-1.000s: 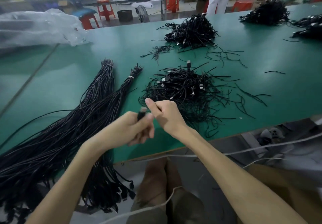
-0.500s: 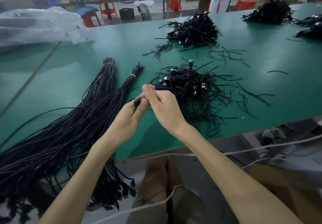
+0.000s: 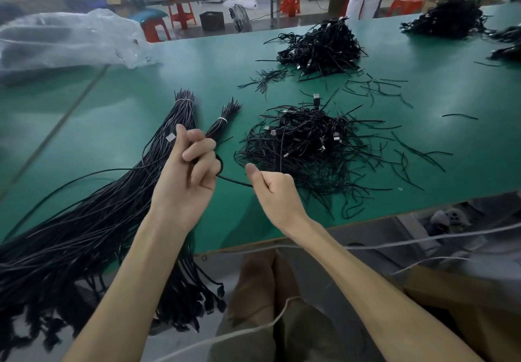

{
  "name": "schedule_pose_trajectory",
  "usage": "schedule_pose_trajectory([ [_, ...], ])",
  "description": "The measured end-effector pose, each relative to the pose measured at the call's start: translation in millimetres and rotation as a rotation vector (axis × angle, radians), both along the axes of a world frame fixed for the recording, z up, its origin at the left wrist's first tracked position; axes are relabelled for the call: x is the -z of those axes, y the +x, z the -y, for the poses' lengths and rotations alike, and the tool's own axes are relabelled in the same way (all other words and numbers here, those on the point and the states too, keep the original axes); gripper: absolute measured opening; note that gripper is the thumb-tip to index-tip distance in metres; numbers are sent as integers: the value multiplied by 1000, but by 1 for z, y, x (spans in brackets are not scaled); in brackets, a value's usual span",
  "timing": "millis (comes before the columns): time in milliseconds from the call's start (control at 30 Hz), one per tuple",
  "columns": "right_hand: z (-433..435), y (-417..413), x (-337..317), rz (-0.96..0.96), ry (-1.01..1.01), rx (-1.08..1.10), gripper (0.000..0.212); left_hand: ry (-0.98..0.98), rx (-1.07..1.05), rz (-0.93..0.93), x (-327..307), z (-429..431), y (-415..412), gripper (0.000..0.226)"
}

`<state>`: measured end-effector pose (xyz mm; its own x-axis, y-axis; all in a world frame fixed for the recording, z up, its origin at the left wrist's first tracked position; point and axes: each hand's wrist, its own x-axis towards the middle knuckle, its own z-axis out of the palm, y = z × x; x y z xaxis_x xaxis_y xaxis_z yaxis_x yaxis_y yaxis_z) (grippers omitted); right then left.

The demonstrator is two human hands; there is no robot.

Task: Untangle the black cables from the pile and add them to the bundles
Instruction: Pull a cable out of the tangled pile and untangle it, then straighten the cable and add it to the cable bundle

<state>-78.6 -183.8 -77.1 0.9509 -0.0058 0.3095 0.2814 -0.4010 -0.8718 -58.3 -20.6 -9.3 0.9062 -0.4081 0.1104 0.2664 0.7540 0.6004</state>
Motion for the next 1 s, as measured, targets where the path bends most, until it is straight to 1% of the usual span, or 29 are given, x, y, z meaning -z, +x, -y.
schedule_pose_trajectory([
  [67, 1, 0, 0, 16, -31, 9, 63, -9, 41, -1, 1, -2, -2, 52],
  [133, 3, 4, -5, 29, -46, 27, 63, 49, 94, 16, 3, -4, -4, 53],
  [167, 5, 6, -10, 42, -53, 38, 62, 146, 124, 49, 4, -5, -4, 54],
  [200, 6, 9, -16, 57, -55, 49, 62, 312, 137, 117, 5, -6, -6, 54],
  [267, 8, 15, -28, 87, -73, 71, 62, 743, 147, 347, 7, -5, -11, 57],
  [300, 7, 17, -33, 95, -84, 68, 62, 925, 159, 453, 9, -3, -13, 59],
  [333, 7, 18, -37, 94, -84, 48, 63, 1051, 162, 527, 10, 0, -13, 59],
  [433, 3, 18, -44, 77, -41, 8, 64, 1283, 77, 717, 11, 7, -9, 62],
  [500, 2, 17, -48, 79, -39, 23, 64, 1404, -38, 774, 13, 9, -6, 63],
  [533, 2, 16, -49, 79, -38, 23, 63, 1422, -95, 781, 15, 9, -6, 60],
  [567, 2, 15, -49, 84, -36, 19, 63, 1416, -146, 788, 18, 9, -6, 54],
  [600, 2, 14, -49, 94, -37, 16, 63, 1414, -193, 788, 20, 9, -7, 54],
  [667, 0, 10, -50, 120, -47, 13, 61, 1408, -286, 764, 25, 8, -7, 65],
  [733, -6, 4, -51, 139, -3, -7, 58, 1291, -349, 705, 25, 9, -6, 72],
  [800, -14, -1, -49, 138, 65, -27, 58, 1083, -351, 561, 22, 14, -8, 67],
  [900, -25, -7, -39, 86, 106, -56, 60, 721, -263, 343, 21, 24, -14, 60],
  [1000, -29, -11, -30, 27, 135, -79, 62, 378, -192, 164, 16, 25, -16, 58],
])
